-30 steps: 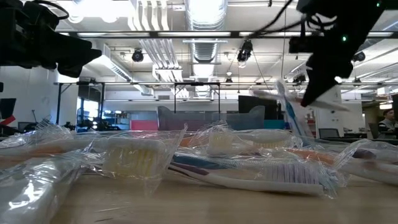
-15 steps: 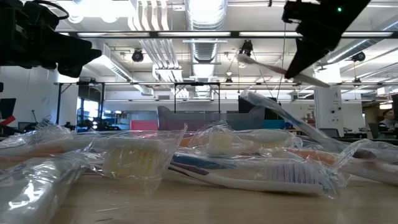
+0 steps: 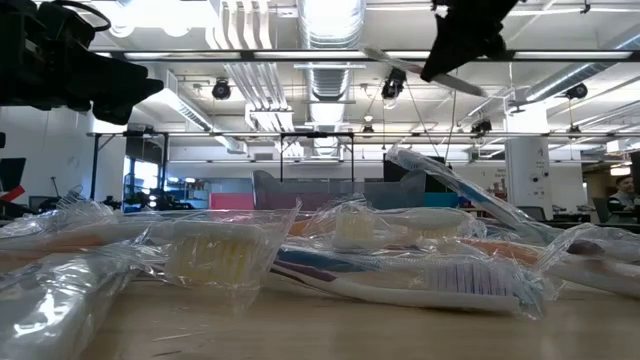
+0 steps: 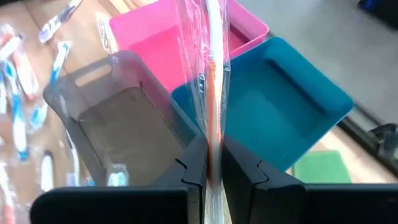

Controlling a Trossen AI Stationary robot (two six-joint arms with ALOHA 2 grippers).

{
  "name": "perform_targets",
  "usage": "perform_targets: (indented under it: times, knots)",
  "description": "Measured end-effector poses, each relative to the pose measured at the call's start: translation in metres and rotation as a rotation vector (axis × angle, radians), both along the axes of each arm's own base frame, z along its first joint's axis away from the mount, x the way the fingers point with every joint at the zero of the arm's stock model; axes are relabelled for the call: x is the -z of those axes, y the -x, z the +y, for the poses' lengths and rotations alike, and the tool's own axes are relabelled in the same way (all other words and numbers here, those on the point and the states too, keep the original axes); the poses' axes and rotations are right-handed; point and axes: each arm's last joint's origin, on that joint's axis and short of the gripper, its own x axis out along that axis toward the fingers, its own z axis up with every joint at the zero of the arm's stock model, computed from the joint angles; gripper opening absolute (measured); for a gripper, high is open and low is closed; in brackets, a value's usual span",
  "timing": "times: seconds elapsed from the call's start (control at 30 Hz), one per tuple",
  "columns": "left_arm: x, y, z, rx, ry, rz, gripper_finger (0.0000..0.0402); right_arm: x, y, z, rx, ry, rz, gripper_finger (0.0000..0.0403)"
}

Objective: Pick & Place Toothbrushes
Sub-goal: Put the orange toothbrush into the blue bin

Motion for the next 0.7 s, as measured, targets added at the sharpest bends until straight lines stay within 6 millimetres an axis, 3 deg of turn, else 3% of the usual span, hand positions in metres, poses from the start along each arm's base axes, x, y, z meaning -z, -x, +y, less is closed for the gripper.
perform_targets:
  times: [0.37, 0.7]
  knots:
    - [0.0, 0.0, 0.0, 0.0, 0.0, 0.0, 0.0197, -0.007, -0.015, -0.049, 0.099, -0.141, -0.014, 0.0028]
    - [0.0, 0.0, 0.0, 0.0, 0.0, 0.0, 0.0197, 0.005, -0.033, -0.091, 0.16, -0.223, 0.039, 0.0028]
